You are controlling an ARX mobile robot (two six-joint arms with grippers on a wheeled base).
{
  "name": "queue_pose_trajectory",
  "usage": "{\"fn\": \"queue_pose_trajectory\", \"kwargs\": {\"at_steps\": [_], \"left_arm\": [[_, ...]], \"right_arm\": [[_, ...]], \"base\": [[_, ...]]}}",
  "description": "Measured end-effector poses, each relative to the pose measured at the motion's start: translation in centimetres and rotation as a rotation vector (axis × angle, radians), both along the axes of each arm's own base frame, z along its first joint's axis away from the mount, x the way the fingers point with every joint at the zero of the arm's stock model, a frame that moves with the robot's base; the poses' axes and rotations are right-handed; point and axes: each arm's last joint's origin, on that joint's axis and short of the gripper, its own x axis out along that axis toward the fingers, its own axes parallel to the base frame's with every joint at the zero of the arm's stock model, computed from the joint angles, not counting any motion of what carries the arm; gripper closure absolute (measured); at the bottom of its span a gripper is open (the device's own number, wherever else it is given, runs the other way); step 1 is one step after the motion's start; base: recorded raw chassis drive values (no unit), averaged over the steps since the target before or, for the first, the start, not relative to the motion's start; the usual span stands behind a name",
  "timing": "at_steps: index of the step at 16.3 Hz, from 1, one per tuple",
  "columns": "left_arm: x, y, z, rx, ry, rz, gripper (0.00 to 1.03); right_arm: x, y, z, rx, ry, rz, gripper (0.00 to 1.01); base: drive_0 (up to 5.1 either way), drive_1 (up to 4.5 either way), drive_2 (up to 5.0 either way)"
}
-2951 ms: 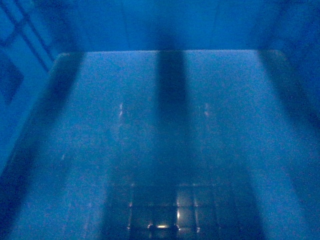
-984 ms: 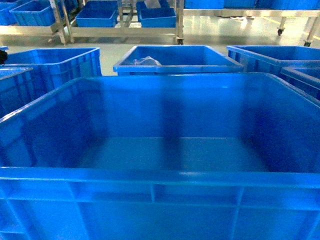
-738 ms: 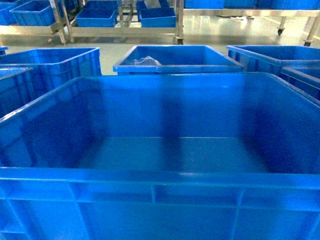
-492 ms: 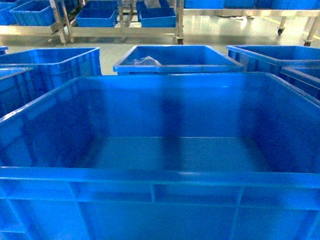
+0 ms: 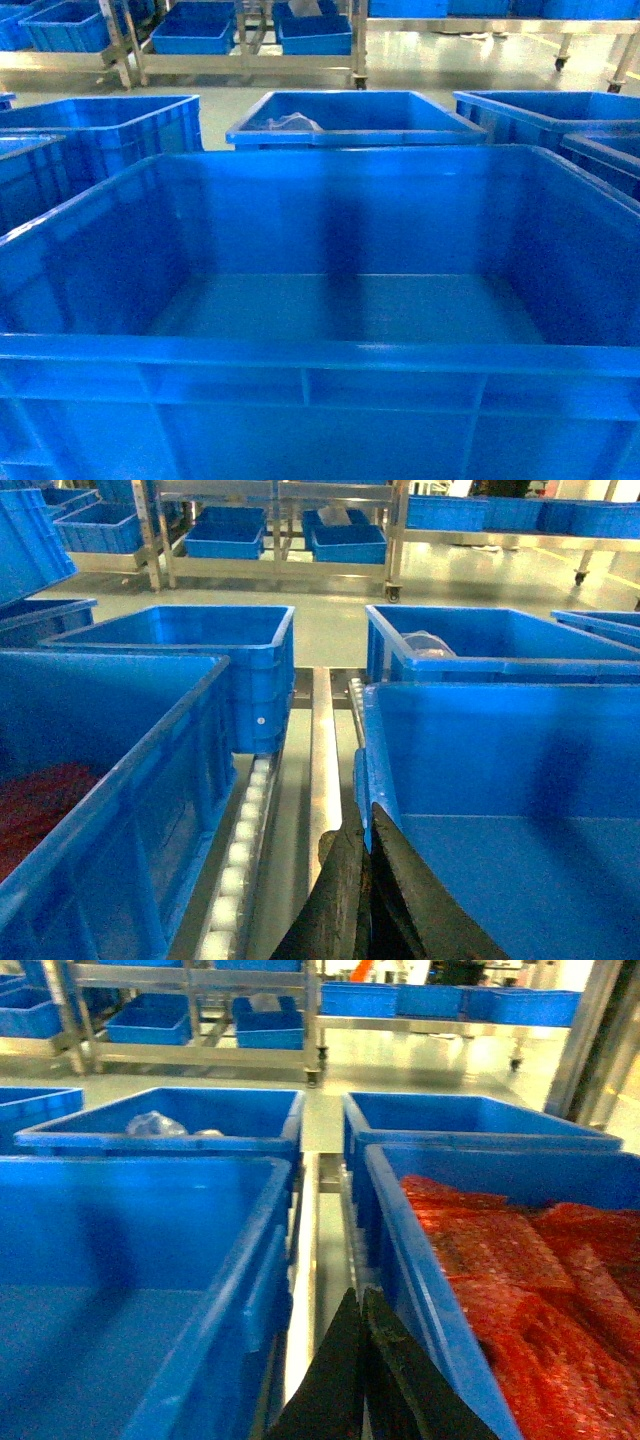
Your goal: Place box next to blue box on left shelf
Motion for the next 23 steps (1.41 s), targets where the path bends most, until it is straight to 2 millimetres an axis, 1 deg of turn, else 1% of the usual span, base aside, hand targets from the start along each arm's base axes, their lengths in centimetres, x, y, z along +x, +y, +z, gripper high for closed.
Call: {"fn": "queue_pose_trajectory", "kwargs": {"at_steps": [4,5,6,10,16,18,19,20,23], "left_arm": [[-1.3,0.0,-0.6,0.0,-0.001,-0.001,1.02],[-1.6,0.0,-0.9,0.0,-0.029,-0.001,1.02],[-1.8,0.0,-1.2,0.0,-0.012,-0.001,1.02],[-3.0,0.0,-1.0,0.0,-0.021,-0.001,1.02],[-3.9,0.0,-1.0,0.0,-0.024,-0.001,1.02],[-4.1,0.0,-1.1,0.0,-0.016,0.002,1.02],[-4.8,0.0,-1.6,0.001,0.029,-0.005,1.02],[-5.1,0.0,-1.2,0.002,-0.026,-0.001,1.02],[-5.1,0.0,-1.3,0.003,-0.014,0.0,1.02]], "right_arm": [[-1.2,0.1,-0.7,0.0,0.002,0.02,1.0],[-1.5,0.1,-0.8,0.0,-0.018,0.02,1.0],[-1.6,0.1,-1.4,0.0,-0.006,0.02,1.0],[-2.8,0.1,-1.2,0.0,-0.019,0.02,1.0],[-3.5,0.1,-1.2,0.0,-0.018,0.02,1.0],[-4.5,0.1,-1.8,0.0,0.019,0.019,1.0],[-4.6,0.1,-1.2,0.0,-0.031,0.019,1.0],[-4.6,0.1,-1.6,0.0,0.001,0.019,1.0],[-4.6,0.1,-1.5,0.0,-0.008,0.02,1.0]], "base": [[0.0,0.0,0.0],[0.0,0.0,0.0],[0.0,0.0,0.0],[0.0,0.0,0.0],[0.0,0.0,0.0],[0.0,0.0,0.0],[0.0,0.0,0.0],[0.0,0.0,0.0],[0.0,0.0,0.0]]}}
